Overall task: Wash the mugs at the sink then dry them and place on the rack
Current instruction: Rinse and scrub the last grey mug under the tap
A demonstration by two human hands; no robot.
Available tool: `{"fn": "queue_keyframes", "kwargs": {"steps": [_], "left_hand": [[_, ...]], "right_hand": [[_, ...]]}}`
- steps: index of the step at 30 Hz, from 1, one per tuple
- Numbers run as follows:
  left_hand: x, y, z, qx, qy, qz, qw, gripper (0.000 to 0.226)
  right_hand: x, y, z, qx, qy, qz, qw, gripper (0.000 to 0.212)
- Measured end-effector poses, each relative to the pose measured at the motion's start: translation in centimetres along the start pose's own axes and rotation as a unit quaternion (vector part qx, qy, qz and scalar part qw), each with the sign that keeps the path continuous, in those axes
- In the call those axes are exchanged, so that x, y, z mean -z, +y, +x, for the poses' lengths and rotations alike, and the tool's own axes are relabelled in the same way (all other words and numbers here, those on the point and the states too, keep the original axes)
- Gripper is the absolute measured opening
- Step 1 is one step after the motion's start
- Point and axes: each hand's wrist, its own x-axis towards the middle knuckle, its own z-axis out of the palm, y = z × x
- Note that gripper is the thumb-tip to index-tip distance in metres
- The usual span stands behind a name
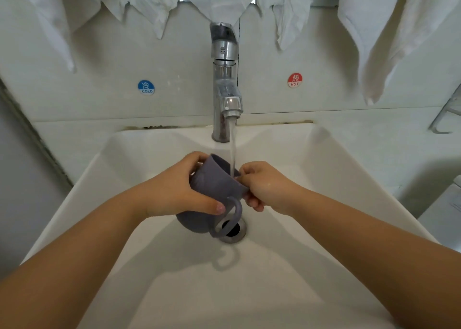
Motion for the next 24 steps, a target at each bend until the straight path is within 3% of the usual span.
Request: {"fn": "queue_keyframes", "kwargs": {"steps": [6,15,21,24], "left_hand": [[-1.0,0.0,0.1,-0.006,0.030,0.089,0.996,0.077],[0.3,-0.4,0.0,-0.016,-0.009,0.062,0.998,0.072],[0.7,-0.3,-0.2,-0.030,-0.025,0.064,0.997,0.070],[0.6,-0.4,-0.1,-0.027,-0.050,0.068,0.996,0.071]], "right_hand": [[-0.4,0.1,-0.1,-0.016,0.001,-0.024,1.000,0.026],[-0.7,0.6,0.4,0.067,0.047,-0.140,0.987,0.050],[-0.4,0.5,0.5,0.072,-0.024,-0.115,0.990,0.020],[-0.6,0.5,0.3,0.079,-0.022,-0.149,0.985,0.022]]}}
